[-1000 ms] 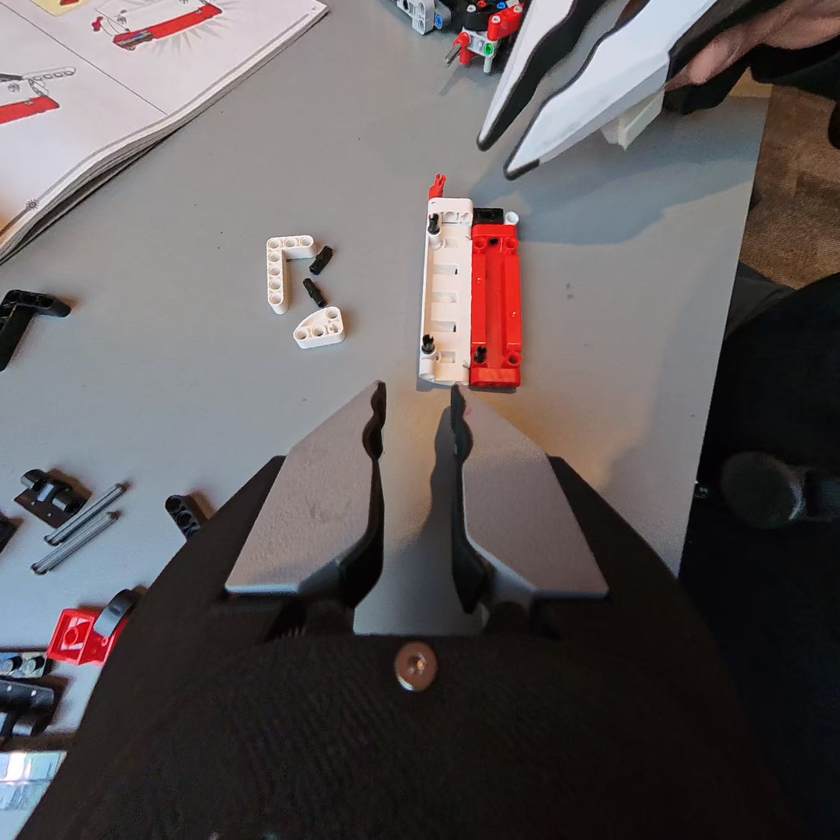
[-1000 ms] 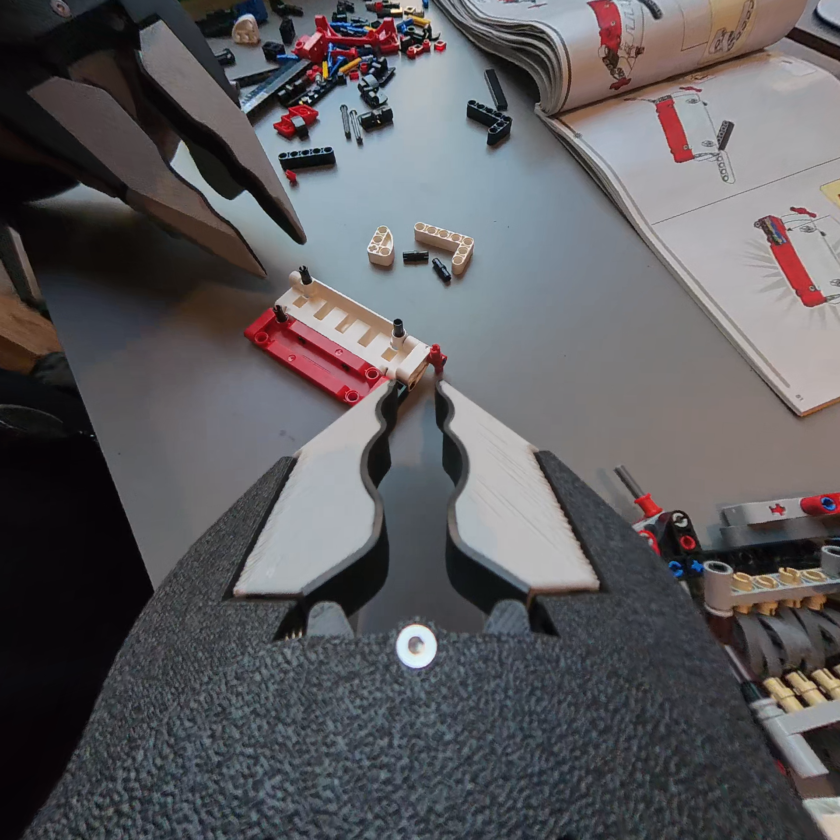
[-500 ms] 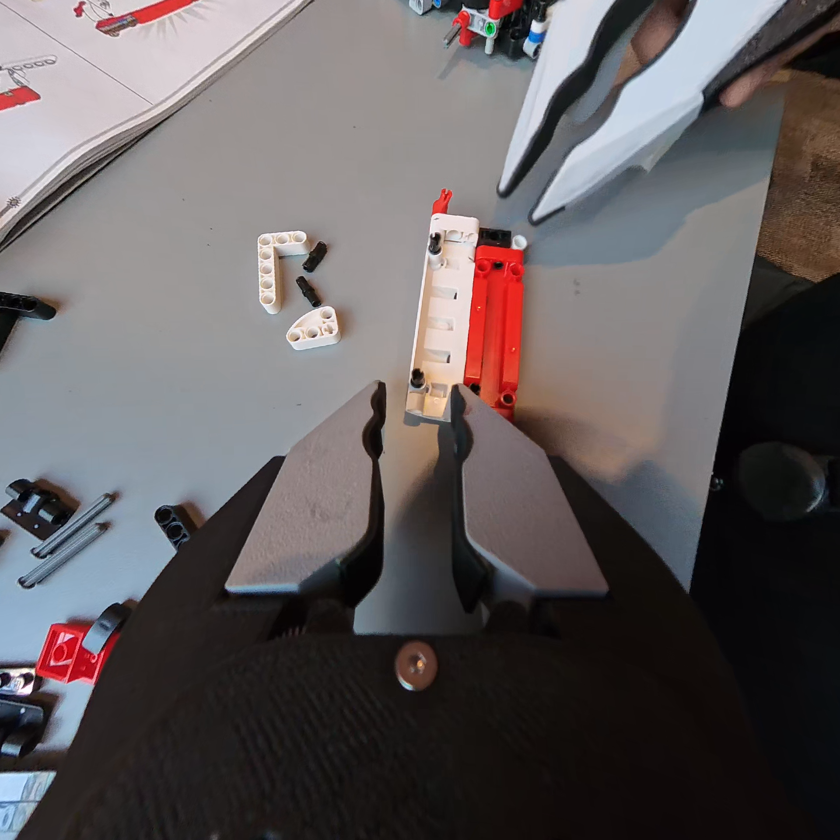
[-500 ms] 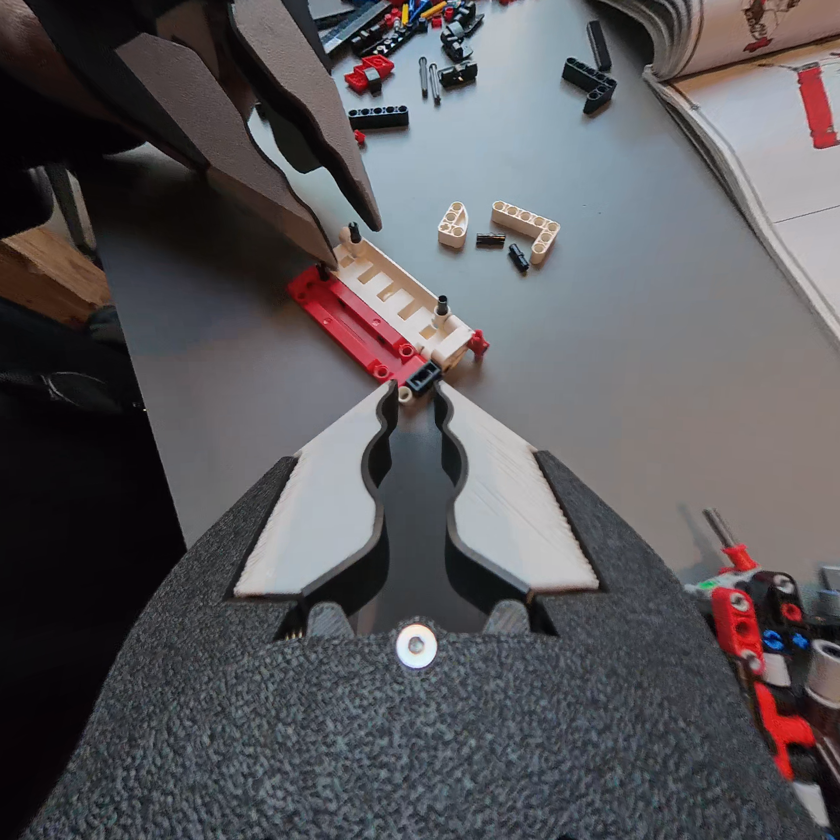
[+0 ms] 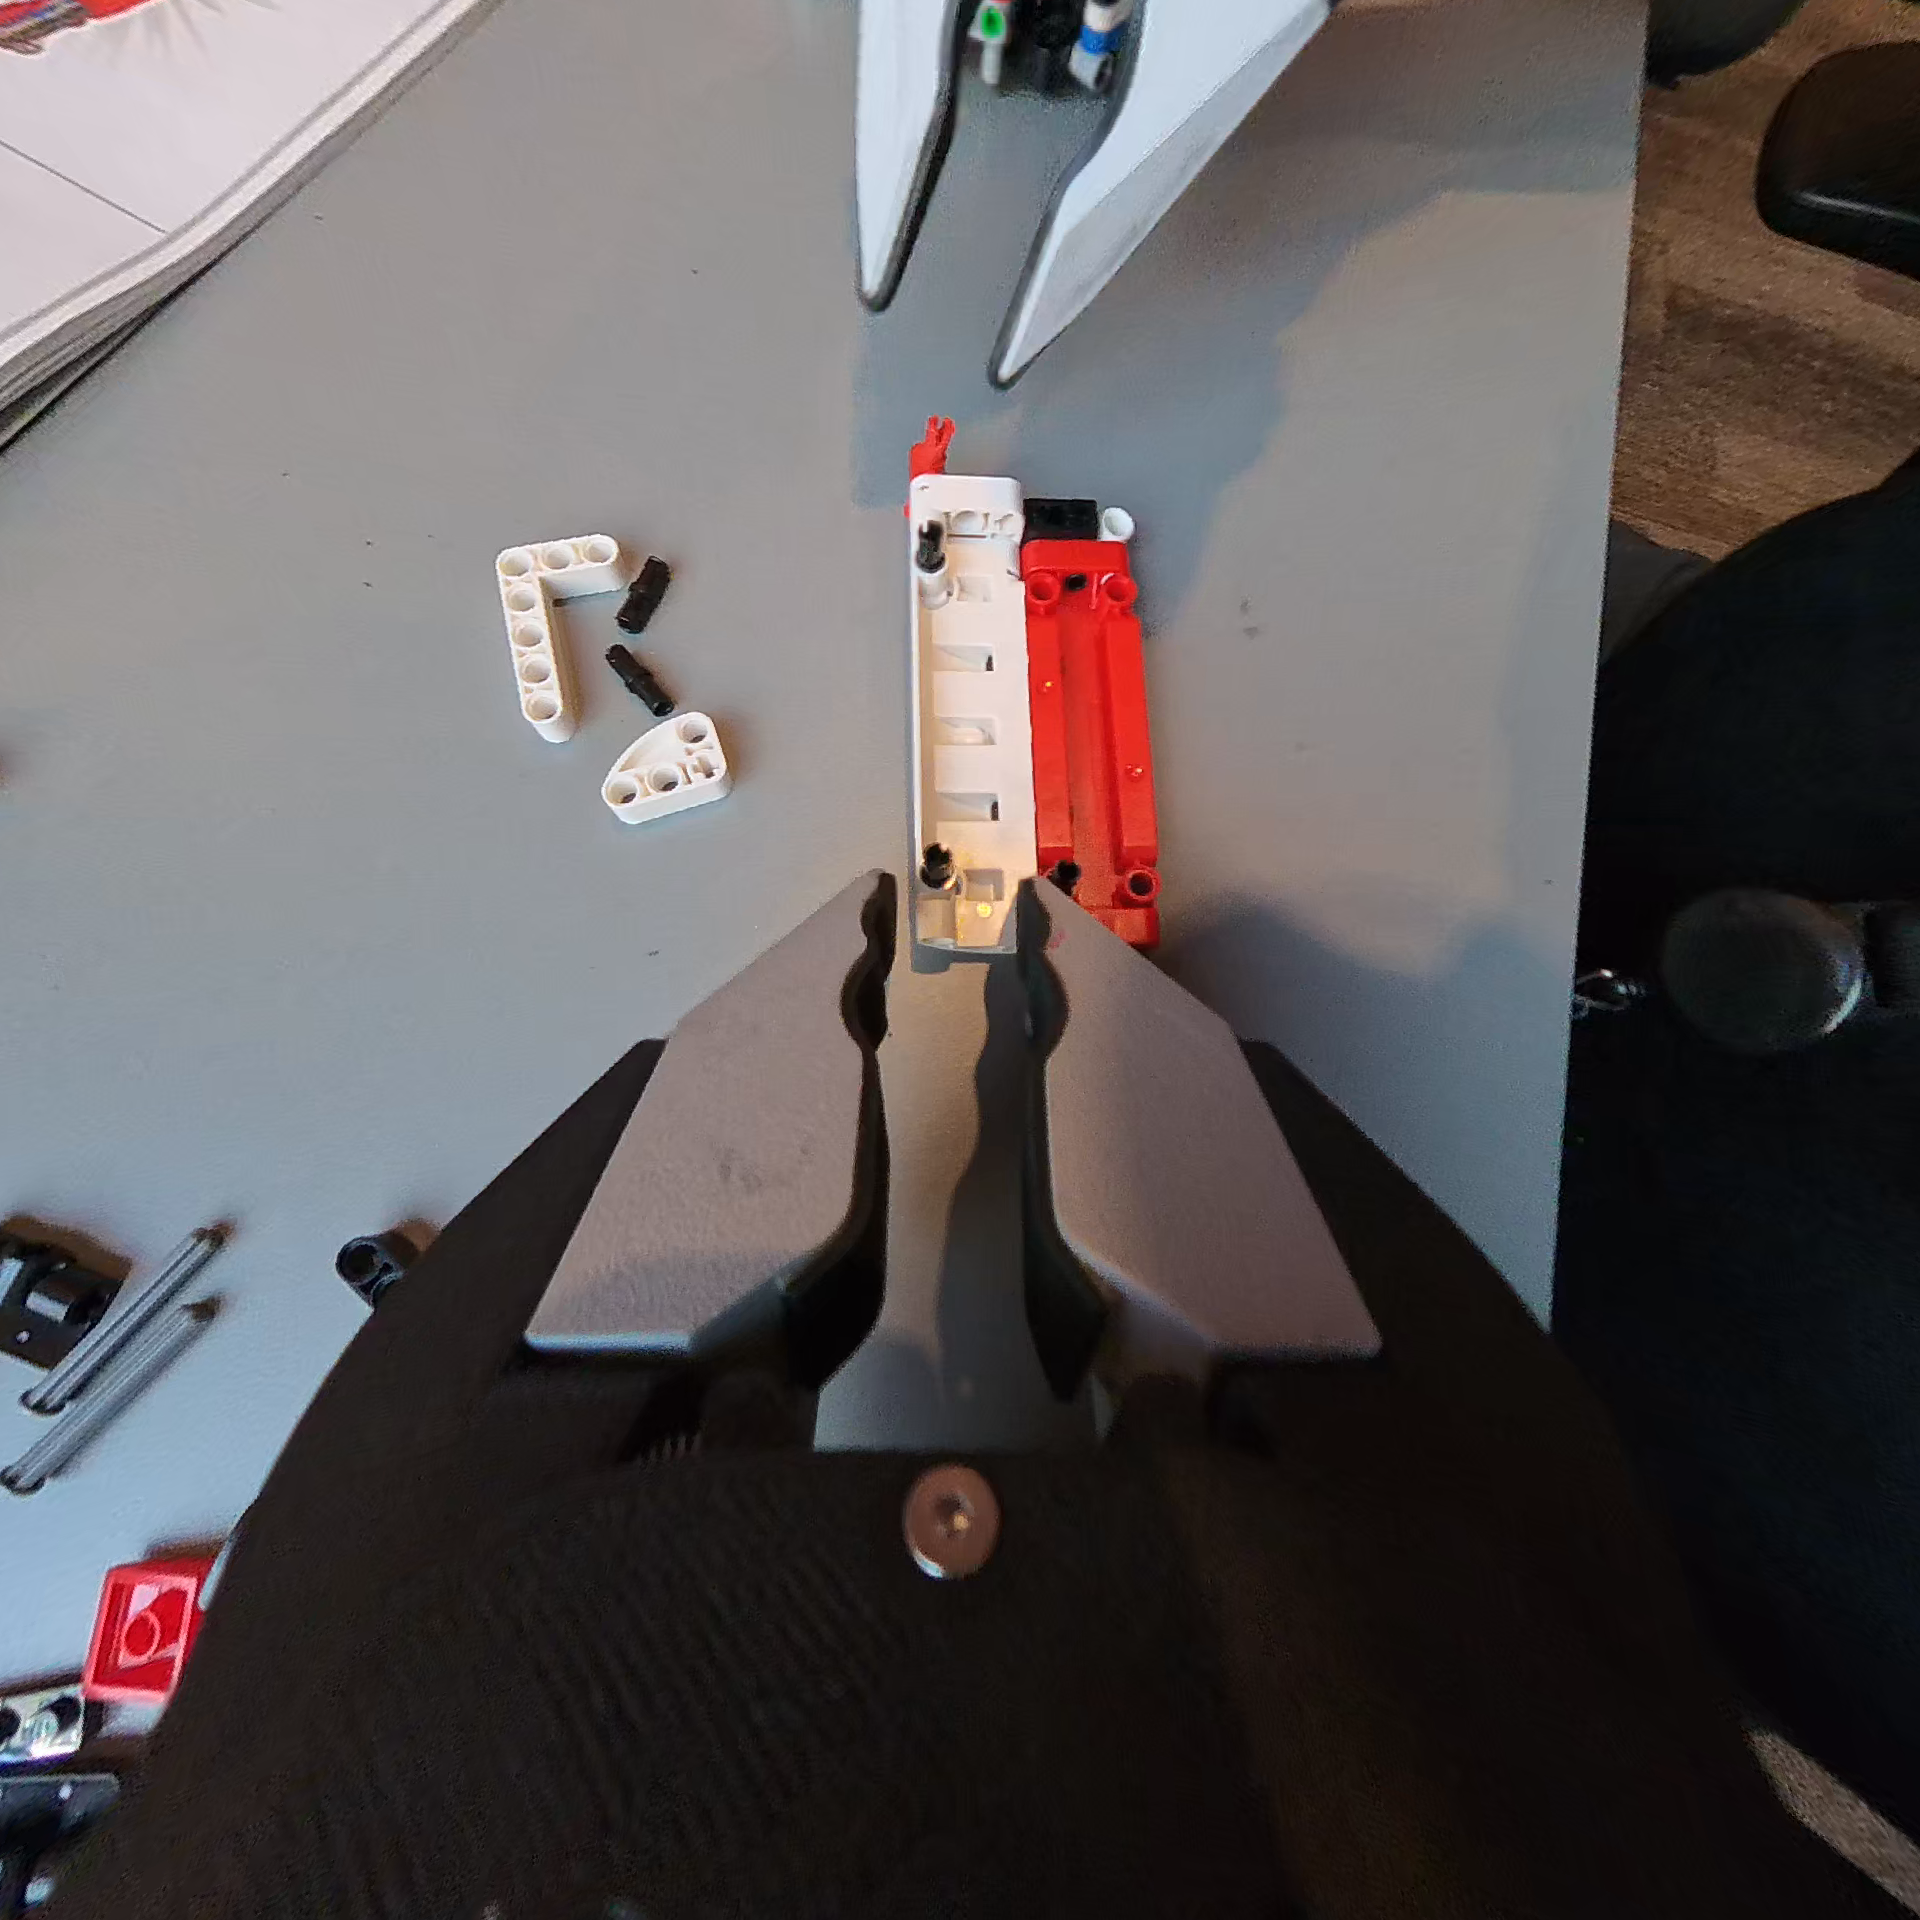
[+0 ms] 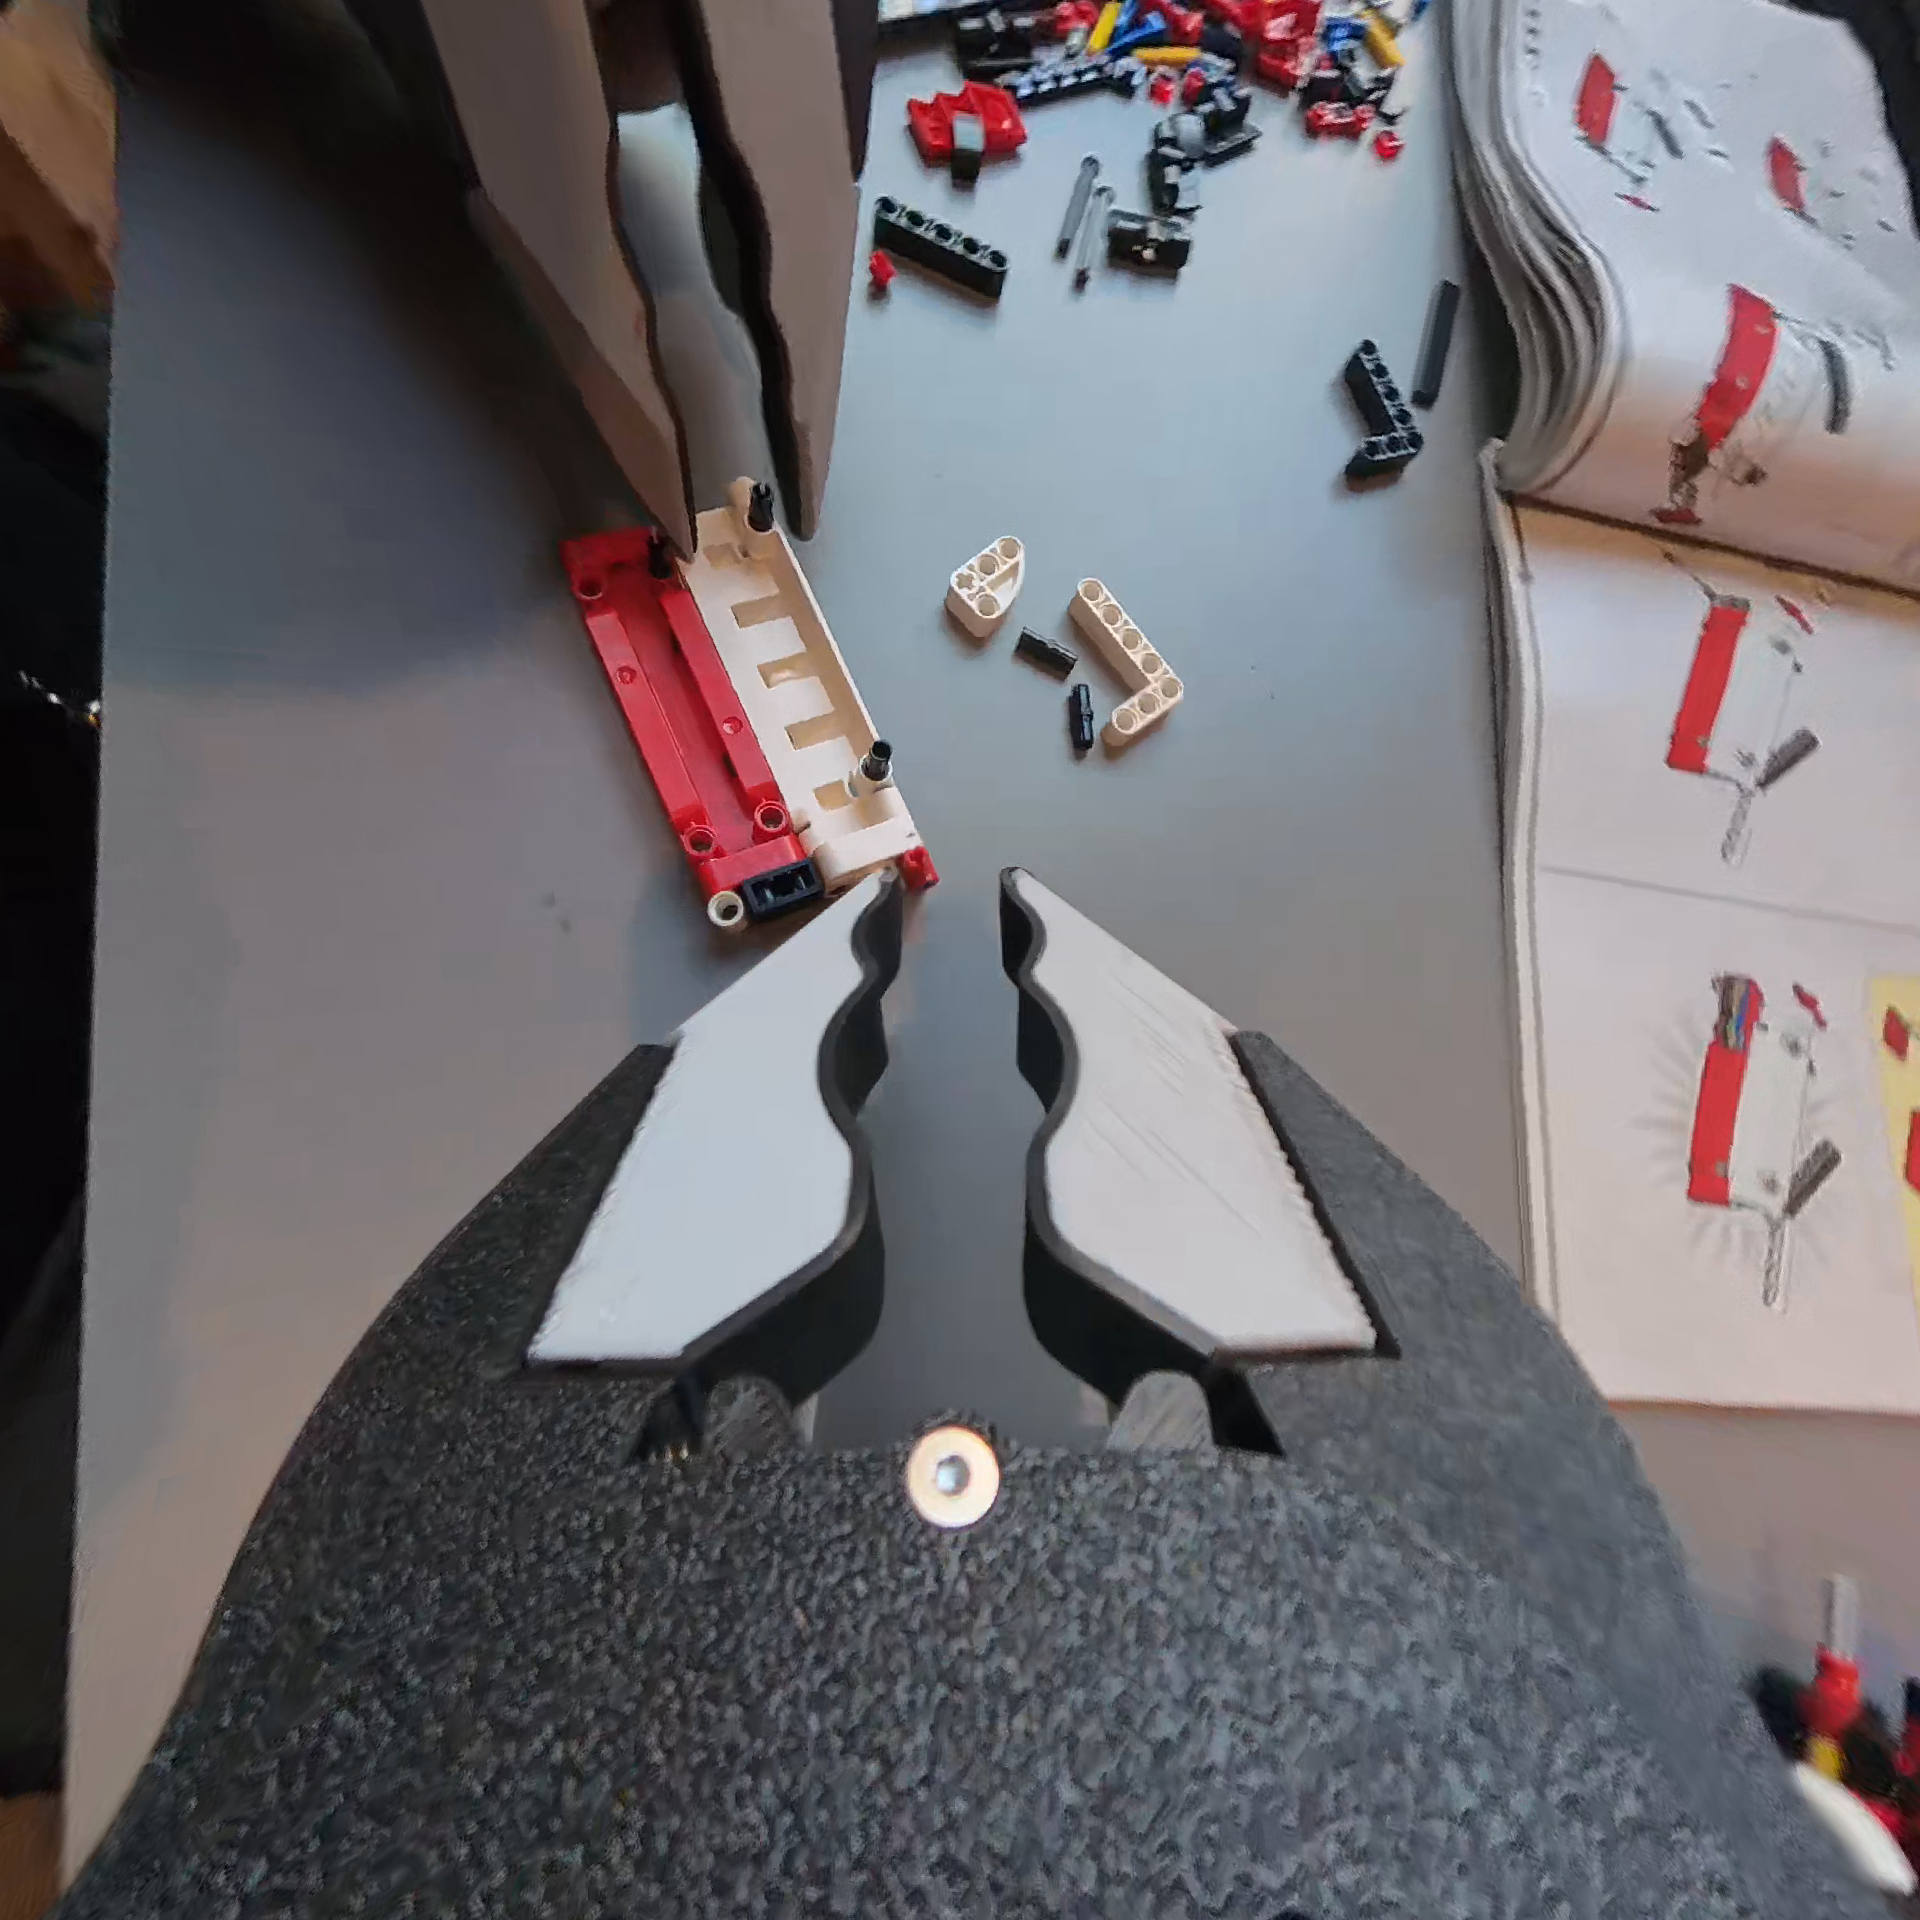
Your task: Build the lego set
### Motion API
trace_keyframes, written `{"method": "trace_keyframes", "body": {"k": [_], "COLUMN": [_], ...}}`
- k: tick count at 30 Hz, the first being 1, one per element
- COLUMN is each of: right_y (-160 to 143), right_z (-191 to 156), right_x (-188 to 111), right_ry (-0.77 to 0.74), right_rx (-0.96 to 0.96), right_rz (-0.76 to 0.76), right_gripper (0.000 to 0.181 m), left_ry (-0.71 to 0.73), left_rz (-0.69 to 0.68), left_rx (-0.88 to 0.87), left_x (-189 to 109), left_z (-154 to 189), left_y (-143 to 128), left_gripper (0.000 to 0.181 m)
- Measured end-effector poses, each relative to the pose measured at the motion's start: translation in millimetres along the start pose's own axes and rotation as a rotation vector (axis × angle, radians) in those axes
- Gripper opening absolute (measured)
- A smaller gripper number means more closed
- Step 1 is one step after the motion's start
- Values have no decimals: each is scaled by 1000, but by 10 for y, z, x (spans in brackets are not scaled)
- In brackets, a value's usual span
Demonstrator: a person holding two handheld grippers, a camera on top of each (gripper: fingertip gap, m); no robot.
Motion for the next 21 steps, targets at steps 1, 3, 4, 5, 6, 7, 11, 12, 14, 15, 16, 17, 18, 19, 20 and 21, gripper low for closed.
{"method": "trace_keyframes", "body": {"k": [1, 3, 4, 5, 6, 7, 11, 12, 14, 15, 16, 17, 18, 19, 20, 21], "right_y": [1, -6, 0, 3, 3, 6, 0, 3, 20, 25, 24, 21, 20, 25, 40, 62], "right_z": [-6, -19, -26, -31, -37, -34, -28, -21, -7, -4, -2, 6, 19, 28, 35, 37], "right_x": [37, 104, 130, 154, 172, 181, 195, 197, 203, 200, 189, 171, 145, 109, 66, 20], "right_ry": [17, 44, 56, 71, 86, 96, 154, 159, 158, 157, 155, 146, 130, 115, 98, 78], "right_rx": [-29, -78, -92, -98, -103, -109, -109, -107, -100, -94, -88, -81, -71, -55, -35, -16], "right_rz": [-19, -54, -60, -65, -69, -70, -89, -91, -87, -83, -81, -76, -67, -52, -31, -4], "right_gripper": [20, 21, 21, 21, 20, 19, 9, 7, 10, 13, 15, 16, 16, 16, 16, 16], "left_ry": [-11, -30, -35, -39, -44, -49, -62, -66, -68, -66, -63, -64, -64, -62, -64, -64], "left_rz": [-6, -8, -8, -9, -11, -14, -19, -19, -15, -14, -13, -13, -12, -11, -6, 0], "left_rx": [6, 11, 12, 14, 16, 21, 33, 36, 40, 39, 37, 36, 37, 36, 33, 28], "left_x": [1, 7, 10, 11, 11, 13, 30, 32, 35, 36, 34, 28, 19, 6, -12, -35], "left_z": [5, 17, 16, 14, 10, 8, -11, -13, -18, -23, -28, -29, -29, -30, -28, -30], "left_y": [-10, -13, -11, -9, -5, -4, 13, 15, 18, 18, 17, 14, 8, 3, 0, -1], "left_gripper": [19, 17, 18, 18, 18, 18, 18, 17, 18, 19, 20, 21, 21, 23, 23, 23]}}
Point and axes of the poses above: each gripper's, where its closed fingertips meet, x out along the fingers, y out of its top, z = x × y across the jaws, the point moved 3 cm from there along -x, back along the fingers, and after that the axes turned 1 degree about z, right-handed, at the moved point
